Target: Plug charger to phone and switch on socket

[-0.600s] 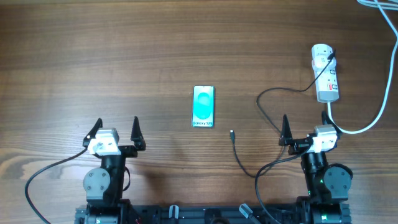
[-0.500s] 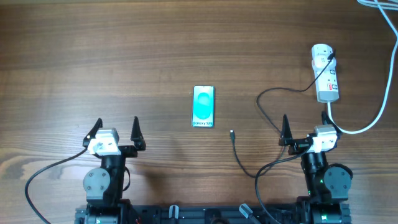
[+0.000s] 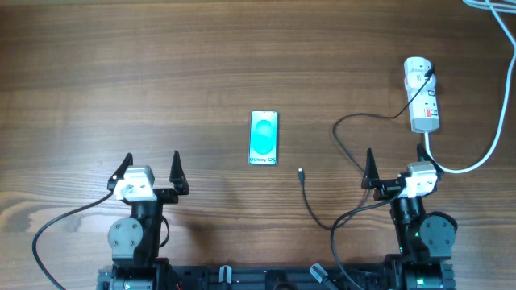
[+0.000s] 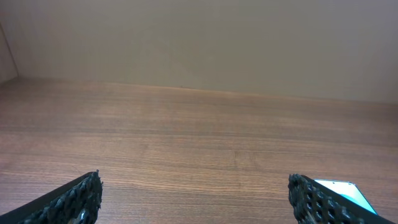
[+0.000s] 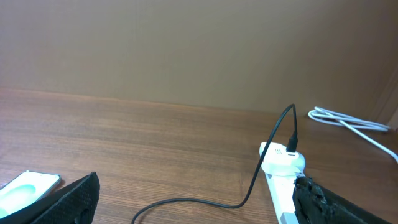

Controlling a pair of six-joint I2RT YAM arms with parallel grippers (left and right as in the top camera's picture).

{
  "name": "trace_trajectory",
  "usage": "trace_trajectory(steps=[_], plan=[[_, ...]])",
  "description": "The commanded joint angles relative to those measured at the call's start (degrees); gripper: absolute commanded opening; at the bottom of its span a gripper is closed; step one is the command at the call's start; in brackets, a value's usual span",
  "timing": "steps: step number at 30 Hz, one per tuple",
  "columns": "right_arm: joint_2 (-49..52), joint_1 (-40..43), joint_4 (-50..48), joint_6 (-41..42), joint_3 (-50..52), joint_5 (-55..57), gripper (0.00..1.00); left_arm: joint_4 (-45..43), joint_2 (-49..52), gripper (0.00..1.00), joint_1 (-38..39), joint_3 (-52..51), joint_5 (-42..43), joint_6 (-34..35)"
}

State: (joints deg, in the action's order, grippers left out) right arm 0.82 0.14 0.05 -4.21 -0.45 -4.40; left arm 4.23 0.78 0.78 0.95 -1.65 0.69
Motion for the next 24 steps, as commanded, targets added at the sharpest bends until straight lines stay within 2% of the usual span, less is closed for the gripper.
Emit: trace_trajectory(steps=[1, 17, 22, 24], plan=[[-0.39, -0.28, -0.15, -0.31, 0.15, 0.96, 1.0, -0.17, -0.61, 1.0, -0.37, -0.61, 0.28, -0.26], [-0.39, -0.28, -0.15, -0.31, 0.15, 0.96, 1.0, -0.17, -0.61, 1.0, -0.35, -0.61, 0.46, -0.24], [-0.39, -0.28, -0.15, -0.28, 0.15, 0.96, 1.0, -0.83, -0.61, 1.0, -0.31, -0.61, 10.78, -0.24], [-0.39, -0.28, -0.15, -0.28, 0.15, 0.96, 1.0, -1.11, -0.61, 1.0, -0.31, -0.61, 11.91, -0.24]])
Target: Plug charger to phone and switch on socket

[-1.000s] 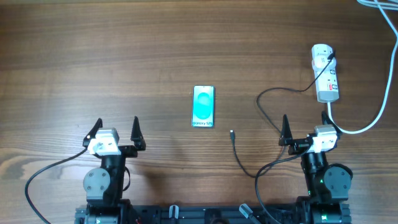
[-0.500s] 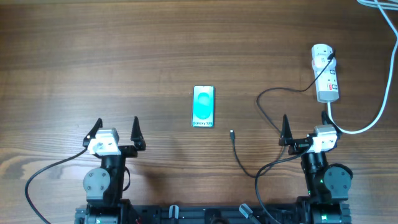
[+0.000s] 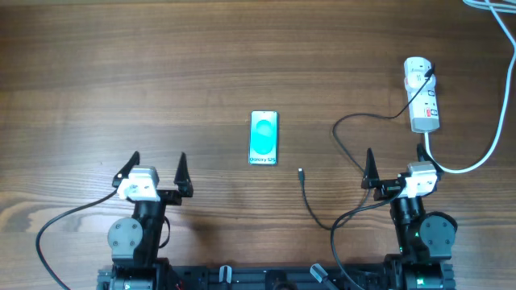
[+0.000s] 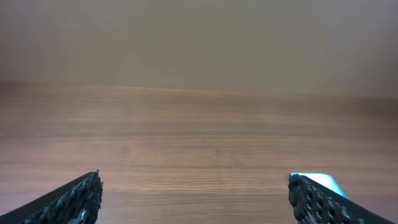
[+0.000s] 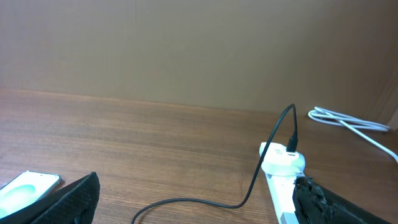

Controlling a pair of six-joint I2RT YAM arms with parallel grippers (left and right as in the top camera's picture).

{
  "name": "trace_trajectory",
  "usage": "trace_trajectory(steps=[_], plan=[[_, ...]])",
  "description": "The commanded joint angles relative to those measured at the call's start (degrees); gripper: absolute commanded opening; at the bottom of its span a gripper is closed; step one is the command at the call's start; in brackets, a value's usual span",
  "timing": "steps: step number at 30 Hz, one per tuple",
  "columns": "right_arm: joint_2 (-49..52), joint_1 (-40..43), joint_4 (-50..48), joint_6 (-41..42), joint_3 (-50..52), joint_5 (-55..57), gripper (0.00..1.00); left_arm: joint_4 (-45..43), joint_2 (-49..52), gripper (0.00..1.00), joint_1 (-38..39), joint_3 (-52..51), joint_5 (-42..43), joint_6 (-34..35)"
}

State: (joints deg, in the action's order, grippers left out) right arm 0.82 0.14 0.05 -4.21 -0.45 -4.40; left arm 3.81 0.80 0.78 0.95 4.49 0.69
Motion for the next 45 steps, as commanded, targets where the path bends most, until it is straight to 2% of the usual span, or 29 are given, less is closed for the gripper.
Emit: trace_trajectory(steps=[1, 13, 20, 24, 26, 28, 32, 34, 37, 39, 42, 45], plan=[[-0.39, -0.28, -0.15, -0.31, 0.15, 0.98, 1.0, -0.94, -0.63, 1.0, -0.31, -0.61, 5.77, -0.26], [-0.39, -0.28, -0.15, -0.31, 0.15, 0.98, 1.0, -4.31, -0.63, 1.0, -0.31, -0.61, 6.64, -0.17], [-0.39, -0.28, -0.15, -0.31, 0.15, 0.98, 1.0, -17.92, -0.63, 1.0, -0.31, -0.15, 6.64, 2.8], [-0.39, -0.28, -0.15, -0.28, 0.15, 0.96, 1.0, -16.55, 0.52, 1.0, -0.31, 3.61, 6.23, 2.75], [-0.39, -0.28, -0.15, -0.31, 0.15, 0.96, 1.0, -14.14, 3.02, 1.0, -0.31, 7.04, 5.9, 2.73], [-0.39, -0.28, -0.15, -0.28, 0.15, 0.96, 1.0, -8.02, 8.24, 1.0, -0.31, 13.11, 5.86, 2.75], [-0.39, -0.28, -0.15, -0.28, 0.15, 0.96, 1.0, 17.64, 27.5, 1.0, -0.31, 33.81, 3.39, 2.75], [-0.39, -0.28, -0.15, -0.31, 0.15, 0.98, 1.0, 26.32, 37.88, 1.0, -0.26, 44.15, 9.92, 2.8], [-0.39, -0.28, -0.15, -0.31, 0.15, 0.96, 1.0, 31.8, 47.56, 1.0, -0.26, 52.17, 25.05, 2.89], [-0.39, -0.28, -0.15, -0.28, 0.15, 0.98, 1.0, 31.8, 52.7, 1.0, -0.26, 54.49, 32.35, 4.02], [-0.39, -0.28, -0.15, -0.31, 0.15, 0.98, 1.0, 34.67, 58.23, 1.0, -0.07, 57.72, 31.5, 7.54], [-0.39, -0.28, -0.15, -0.31, 0.15, 0.98, 1.0, 40.92, 63.04, 1.0, 2.51, 63.12, 23.23, 10.58]])
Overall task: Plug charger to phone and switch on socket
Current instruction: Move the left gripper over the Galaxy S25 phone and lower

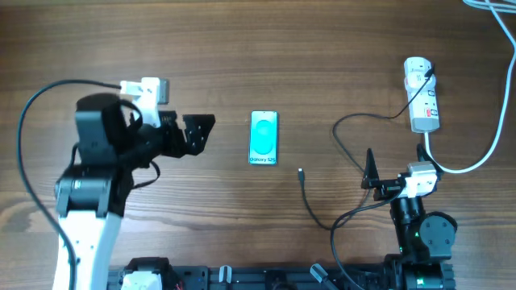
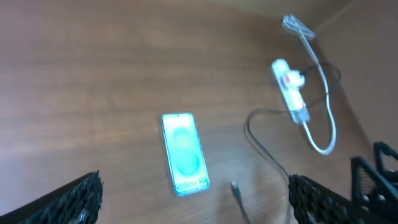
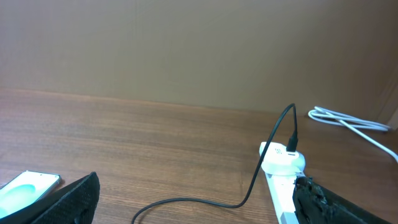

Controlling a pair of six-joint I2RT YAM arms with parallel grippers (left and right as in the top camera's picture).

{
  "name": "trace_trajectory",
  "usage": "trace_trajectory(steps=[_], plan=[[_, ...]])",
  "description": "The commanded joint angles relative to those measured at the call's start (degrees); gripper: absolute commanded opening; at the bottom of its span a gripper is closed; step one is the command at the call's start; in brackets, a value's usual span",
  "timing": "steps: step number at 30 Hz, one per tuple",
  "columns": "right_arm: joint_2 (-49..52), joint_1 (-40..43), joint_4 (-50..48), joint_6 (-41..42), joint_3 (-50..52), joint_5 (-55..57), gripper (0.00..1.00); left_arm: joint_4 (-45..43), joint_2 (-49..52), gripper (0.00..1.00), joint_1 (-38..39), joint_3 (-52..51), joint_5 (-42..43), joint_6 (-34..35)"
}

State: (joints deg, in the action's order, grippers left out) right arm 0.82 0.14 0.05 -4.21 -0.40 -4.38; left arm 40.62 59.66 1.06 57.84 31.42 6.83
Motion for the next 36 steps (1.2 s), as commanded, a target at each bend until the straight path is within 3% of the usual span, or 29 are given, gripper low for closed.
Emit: trace_trajectory(steps=[1, 5, 8, 14, 21, 28, 36], plan=[[-0.39, -0.28, -0.15, -0.31, 0.11, 0.94, 1.0, 7.06, 6.38, 1.0, 3.74, 9.35, -6.27, 5.6], [-0.39, -0.28, -0.15, -0.31, 0.11, 0.94, 1.0, 23.89, 18.45, 1.0, 10.23, 26.32, -19.34, 11.06], [-0.39, -0.28, -0.15, -0.31, 0.11, 0.94, 1.0, 34.53, 27.89, 1.0, 15.04, 37.68, -24.48, 11.02], [-0.39, -0.28, -0.15, -0.31, 0.11, 0.94, 1.0, 33.77, 36.11, 1.0, 22.49, 39.8, -22.93, 12.35], [-0.39, -0.28, -0.15, -0.31, 0.11, 0.94, 1.0, 35.23, 47.36, 1.0, 29.27, 39.78, -23.23, 21.77], [-0.39, -0.28, -0.15, -0.28, 0.11, 0.94, 1.0, 32.79, 56.68, 1.0, 29.53, 39.78, -24.7, 22.38], [-0.39, -0.28, -0.15, -0.28, 0.11, 0.94, 1.0, 23.28, 58.66, 1.0, 30.05, 39.71, -23.43, 22.34]])
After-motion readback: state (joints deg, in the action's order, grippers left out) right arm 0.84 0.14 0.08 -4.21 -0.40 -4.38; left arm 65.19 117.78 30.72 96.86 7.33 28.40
